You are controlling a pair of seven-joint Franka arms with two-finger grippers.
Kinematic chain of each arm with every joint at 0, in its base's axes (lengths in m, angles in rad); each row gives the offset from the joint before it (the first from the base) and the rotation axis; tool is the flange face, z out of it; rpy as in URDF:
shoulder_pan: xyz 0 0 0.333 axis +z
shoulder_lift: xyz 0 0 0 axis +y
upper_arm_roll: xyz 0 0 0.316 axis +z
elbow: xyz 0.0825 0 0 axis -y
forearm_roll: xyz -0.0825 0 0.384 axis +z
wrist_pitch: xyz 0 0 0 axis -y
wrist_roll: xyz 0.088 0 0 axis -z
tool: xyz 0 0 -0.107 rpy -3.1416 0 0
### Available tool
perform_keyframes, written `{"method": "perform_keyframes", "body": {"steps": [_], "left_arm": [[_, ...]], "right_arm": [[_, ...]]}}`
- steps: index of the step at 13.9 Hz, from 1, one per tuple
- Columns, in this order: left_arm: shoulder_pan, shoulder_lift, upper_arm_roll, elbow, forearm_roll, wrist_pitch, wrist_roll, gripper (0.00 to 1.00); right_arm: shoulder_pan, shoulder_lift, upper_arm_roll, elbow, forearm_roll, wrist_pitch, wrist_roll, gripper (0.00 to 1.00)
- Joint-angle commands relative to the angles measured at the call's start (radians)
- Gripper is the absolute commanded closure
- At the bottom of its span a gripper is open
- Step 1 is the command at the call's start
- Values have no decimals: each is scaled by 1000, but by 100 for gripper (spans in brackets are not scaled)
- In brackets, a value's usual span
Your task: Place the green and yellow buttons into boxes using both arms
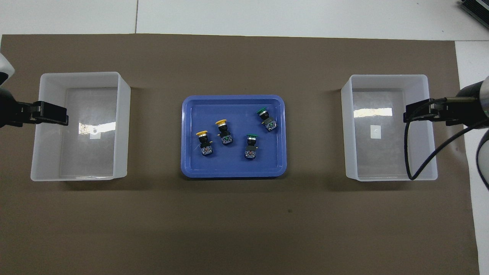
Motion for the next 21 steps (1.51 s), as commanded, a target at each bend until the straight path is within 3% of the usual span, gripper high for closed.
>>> {"method": "perform_keyframes", "body": {"steps": [1,21], "left_arm": [[-1,-27,1,-34,5,29,7,0],[-2,-34,1,-39,5,0,-2,0]], "right_arm": [[4,-7,7,-8,4,-19,7,0],[-3,-9,9,-13,-3,-17,5,0]]}}
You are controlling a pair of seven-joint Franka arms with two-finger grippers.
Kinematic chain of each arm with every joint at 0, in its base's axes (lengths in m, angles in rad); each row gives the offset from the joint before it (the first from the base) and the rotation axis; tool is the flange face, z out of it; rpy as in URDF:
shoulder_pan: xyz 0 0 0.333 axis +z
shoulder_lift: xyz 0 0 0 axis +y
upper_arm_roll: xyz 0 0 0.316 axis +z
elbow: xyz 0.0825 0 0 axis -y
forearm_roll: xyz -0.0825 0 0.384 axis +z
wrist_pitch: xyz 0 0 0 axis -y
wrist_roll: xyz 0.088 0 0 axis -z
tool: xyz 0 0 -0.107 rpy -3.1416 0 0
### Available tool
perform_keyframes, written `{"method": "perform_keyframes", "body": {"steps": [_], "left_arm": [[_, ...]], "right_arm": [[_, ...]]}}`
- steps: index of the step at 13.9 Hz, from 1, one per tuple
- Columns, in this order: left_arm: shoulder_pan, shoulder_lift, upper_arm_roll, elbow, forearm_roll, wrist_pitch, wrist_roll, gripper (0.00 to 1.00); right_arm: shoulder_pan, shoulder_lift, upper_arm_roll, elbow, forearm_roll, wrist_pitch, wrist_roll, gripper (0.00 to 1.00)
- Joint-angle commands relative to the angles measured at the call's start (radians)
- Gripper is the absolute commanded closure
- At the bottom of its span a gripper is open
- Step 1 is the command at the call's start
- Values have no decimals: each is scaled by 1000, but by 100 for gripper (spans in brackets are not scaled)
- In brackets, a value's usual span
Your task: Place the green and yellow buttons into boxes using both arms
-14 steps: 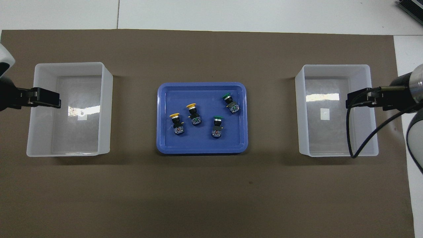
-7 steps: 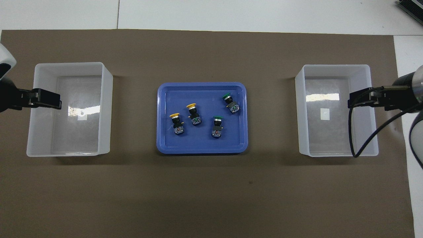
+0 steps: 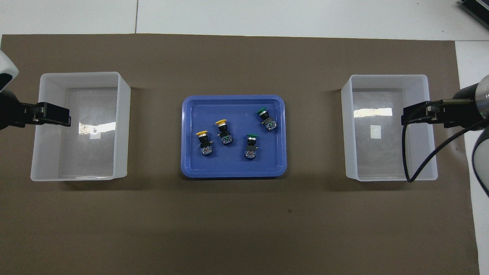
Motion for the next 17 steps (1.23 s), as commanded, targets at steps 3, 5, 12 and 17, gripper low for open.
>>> {"method": "perform_keyframes", "body": {"steps": [3,5,12,17], "left_arm": [[-2,-32,6,-36,5,1,3,0],[-10,-32,6,-36,5,1,-2,0],[-2,-32,6,-36,5,-4,0,0],[-10,-32,6,-39,5,1,10,0]], "right_arm": [[-6,-9,6,-11,2,-4,5,0],[-6,-9,6,-11,2,-4,5,0],[-6,-9,6,-11,2,-4,5,0],[-6,-9,6,-11,2,-4,5,0]]}}
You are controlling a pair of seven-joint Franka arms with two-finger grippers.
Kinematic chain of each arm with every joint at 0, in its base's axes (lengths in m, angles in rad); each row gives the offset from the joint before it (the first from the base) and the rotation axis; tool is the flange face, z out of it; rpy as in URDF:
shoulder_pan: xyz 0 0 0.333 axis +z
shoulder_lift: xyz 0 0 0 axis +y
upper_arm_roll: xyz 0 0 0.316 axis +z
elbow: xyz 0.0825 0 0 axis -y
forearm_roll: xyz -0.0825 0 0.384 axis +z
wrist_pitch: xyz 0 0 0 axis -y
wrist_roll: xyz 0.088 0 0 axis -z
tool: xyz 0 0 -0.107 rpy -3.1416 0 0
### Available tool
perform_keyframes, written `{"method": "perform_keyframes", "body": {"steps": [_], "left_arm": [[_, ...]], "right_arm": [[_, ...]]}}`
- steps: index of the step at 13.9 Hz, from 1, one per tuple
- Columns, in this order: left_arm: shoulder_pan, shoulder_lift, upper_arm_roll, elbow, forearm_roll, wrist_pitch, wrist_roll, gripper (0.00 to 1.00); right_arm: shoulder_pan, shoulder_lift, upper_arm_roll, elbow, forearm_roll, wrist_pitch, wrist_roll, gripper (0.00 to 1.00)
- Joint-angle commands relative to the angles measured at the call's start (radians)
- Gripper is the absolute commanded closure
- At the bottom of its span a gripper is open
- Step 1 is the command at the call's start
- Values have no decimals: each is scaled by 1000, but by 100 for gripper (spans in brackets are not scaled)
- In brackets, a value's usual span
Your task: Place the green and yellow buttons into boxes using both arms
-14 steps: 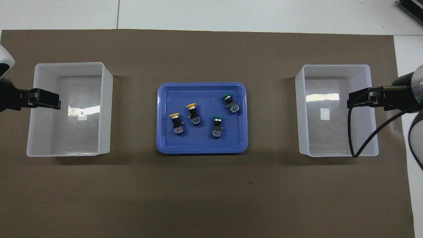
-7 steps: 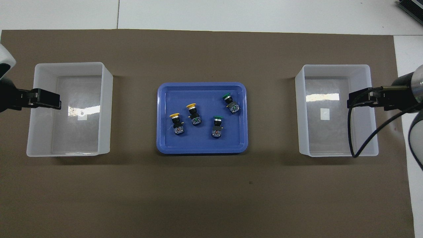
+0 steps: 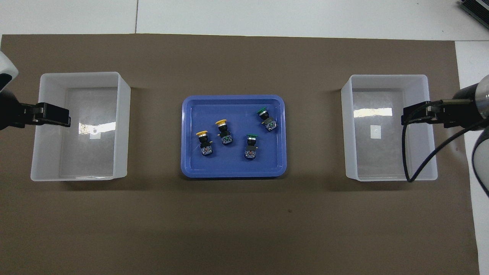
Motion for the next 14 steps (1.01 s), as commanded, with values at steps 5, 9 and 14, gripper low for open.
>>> {"method": "perform_keyframes", "body": {"steps": [5,9,14], "left_arm": [[-8,-43,6,-75,5,42,1,0],[-54,-51,6,-141,5,99,-43,0],[-150,-29,5,-230,4,238,-189,0]], "right_arm": [[-6,-9,6,-11,2,-4,5,0],[-6,-9,6,-11,2,-4,5,0],[-6,-9,6,-11,2,-4,5,0]]}}
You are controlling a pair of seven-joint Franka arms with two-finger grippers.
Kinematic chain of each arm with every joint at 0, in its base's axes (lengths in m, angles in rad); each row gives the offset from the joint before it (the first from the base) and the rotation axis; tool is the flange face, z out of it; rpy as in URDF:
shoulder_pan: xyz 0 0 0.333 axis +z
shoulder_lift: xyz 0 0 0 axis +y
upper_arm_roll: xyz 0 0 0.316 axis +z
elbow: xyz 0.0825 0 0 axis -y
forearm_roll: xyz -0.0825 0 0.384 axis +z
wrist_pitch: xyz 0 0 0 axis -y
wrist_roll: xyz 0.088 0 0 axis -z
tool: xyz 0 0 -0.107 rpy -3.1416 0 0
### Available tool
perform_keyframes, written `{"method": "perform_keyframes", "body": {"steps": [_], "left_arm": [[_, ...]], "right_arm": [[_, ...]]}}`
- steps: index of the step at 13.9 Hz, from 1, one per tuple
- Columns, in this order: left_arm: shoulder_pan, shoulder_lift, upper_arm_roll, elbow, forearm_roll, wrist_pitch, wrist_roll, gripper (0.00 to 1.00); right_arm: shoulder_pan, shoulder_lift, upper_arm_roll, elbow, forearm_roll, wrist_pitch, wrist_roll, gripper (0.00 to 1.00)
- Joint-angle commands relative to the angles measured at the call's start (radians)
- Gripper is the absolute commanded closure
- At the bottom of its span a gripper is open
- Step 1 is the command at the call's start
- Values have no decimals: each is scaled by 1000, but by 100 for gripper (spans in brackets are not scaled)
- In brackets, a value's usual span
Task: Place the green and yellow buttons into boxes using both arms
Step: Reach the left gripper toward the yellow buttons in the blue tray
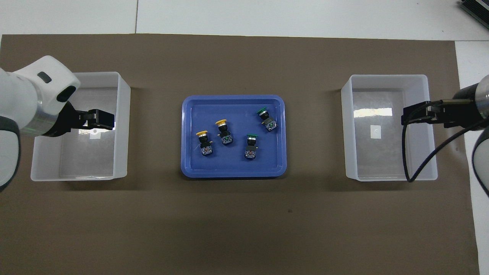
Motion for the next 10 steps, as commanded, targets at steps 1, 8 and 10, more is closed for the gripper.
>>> {"method": "perform_keyframes", "body": {"steps": [1,8,10], "left_arm": [[-41,-5,10,-76,4,97,-45,0],[-139,111,10,-135,2,331,-214,0],[-147,111,10,-158,1,362,-231,0]], "right_arm": [[-6,-9,6,-11,2,-4,5,0],[-6,-9,6,-11,2,-4,5,0],[-6,-9,6,-11,2,-4,5,0]]}}
